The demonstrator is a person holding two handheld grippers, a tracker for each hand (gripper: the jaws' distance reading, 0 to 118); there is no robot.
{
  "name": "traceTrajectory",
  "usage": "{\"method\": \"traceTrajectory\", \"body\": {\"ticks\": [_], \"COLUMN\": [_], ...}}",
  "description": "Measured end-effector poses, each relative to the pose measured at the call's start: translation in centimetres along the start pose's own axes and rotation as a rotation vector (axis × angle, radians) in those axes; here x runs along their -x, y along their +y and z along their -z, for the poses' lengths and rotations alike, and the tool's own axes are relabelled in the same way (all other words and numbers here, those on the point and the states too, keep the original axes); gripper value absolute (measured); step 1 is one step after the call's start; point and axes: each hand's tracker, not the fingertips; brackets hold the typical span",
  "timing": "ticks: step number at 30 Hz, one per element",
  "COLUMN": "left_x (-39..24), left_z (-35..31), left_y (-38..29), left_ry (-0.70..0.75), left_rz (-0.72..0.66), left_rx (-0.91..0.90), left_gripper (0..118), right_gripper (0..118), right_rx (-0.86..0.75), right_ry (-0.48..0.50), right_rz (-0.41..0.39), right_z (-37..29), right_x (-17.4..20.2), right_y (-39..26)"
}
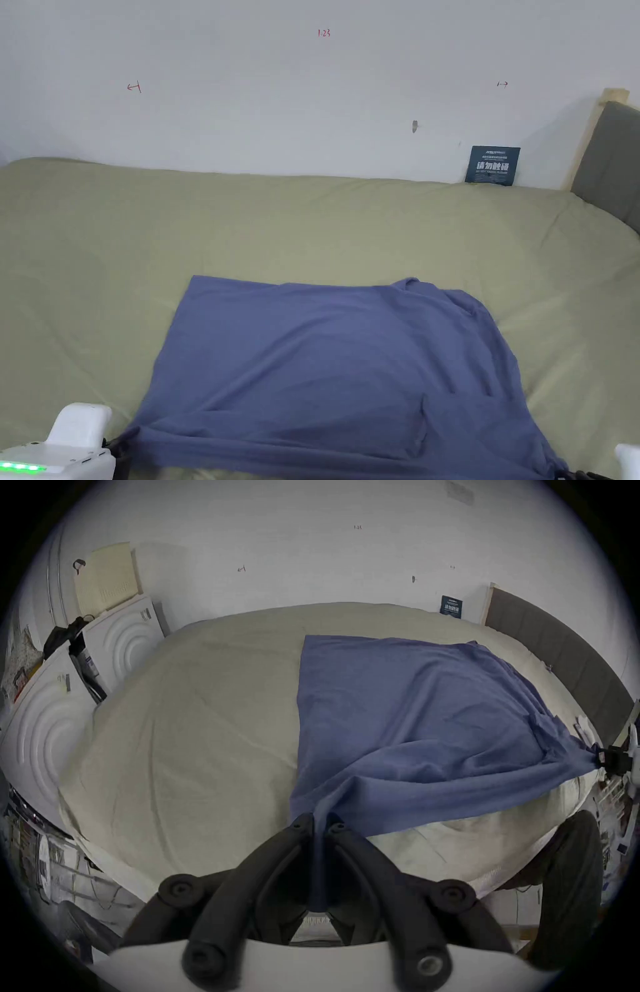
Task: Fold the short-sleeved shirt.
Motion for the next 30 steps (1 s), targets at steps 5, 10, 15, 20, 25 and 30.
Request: {"method": "traceTrajectory", "body": {"ticks": [5,10,15,20,25,30], "left_x": [0.3,0.5,0.4,0.0,1.6,2.5], "left_z": [-0.2,-3.2,-4.5,-4.8,-3.4,-1.9], "left_y": [0.1,0.6,0.5,-0.2,-1.2,-1.0], "left_ry": [-0.033,-0.031,-0.011,0.037,-0.013,-0.063], "left_rz": [-0.039,-0.123,-0.175,-0.12,-0.163,-0.155], "left_rx": [0.005,-0.102,-0.193,-0.173,-0.064,-0.019], "left_gripper": [117,116,0,0,0,72], "right_gripper": [78,78,1,1,1,1], "right_rx": [-0.001,-0.055,-0.183,-0.187,-0.137,-0.1], "right_ry": [0.005,-0.022,-0.017,-0.038,-0.042,-0.034], "right_rz": [0.061,0.002,-0.015,-0.035,-0.042,-0.022], "right_z": [0.1,-1.8,-3.7,-3.4,-2.5,-1.8], "right_x": [0.2,1.3,2.9,2.9,2.7,2.5], "right_y": [0.3,1.7,2.3,1.9,1.1,0.4]}}
